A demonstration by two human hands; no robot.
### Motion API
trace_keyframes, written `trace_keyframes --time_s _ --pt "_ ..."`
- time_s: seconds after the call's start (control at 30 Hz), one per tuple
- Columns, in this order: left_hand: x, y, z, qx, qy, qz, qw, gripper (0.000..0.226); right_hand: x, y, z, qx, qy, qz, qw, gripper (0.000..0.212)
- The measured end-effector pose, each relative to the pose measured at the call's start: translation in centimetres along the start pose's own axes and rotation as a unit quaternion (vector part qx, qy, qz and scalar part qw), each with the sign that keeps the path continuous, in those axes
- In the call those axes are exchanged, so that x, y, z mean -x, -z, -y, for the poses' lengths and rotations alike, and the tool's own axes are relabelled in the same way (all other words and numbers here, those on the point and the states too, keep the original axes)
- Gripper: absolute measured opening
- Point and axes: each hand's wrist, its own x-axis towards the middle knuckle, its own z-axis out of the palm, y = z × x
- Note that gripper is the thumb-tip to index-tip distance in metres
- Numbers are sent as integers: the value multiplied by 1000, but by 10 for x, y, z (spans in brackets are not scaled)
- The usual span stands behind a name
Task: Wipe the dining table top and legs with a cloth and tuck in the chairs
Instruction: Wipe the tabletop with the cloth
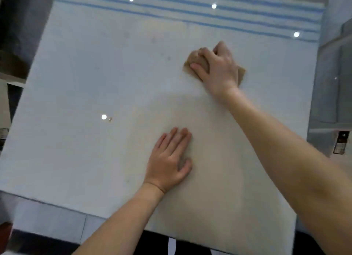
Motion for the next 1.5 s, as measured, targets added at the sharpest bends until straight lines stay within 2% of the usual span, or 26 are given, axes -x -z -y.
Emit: trace_keyframes --time_s 0.1,0.37,0.5,0.6,0.77,1.03,1.2,1.3,1.4,1.5 --pt "0 0 0 7 1 -2 1000 60 46 10 9 -17 32 24 999 44" --pt "1 -1 -2 4 9 -30 1000 51 217 45 25 -13 27 16 999 39" --pt "2 -2 -3 14 10 -37 999 51 315 60 47 -38 115 50 991 36" --pt "3 -3 -3 13 9 -41 999 50 354 67 51 -38 167 77 982 34" --pt "2 -2 -3 13 9 -38 999 50 355 67 50 -39 179 77 980 35" --pt "0 14 -11 38 26 27 999 52 357 63 52 -41 175 66 982 35" --pt "25 50 13 51 9 -42 998 53 356 64 57 -27 177 57 982 35" --pt "63 71 65 21 75 -63 995 55 353 55 75 -33 185 67 980 36" --pt "93 86 125 -41 168 -30 985 59 346 32 112 -45 216 92 971 35" --pt "96 97 164 -67 199 4 978 61 328 14 143 -58 227 92 968 34"
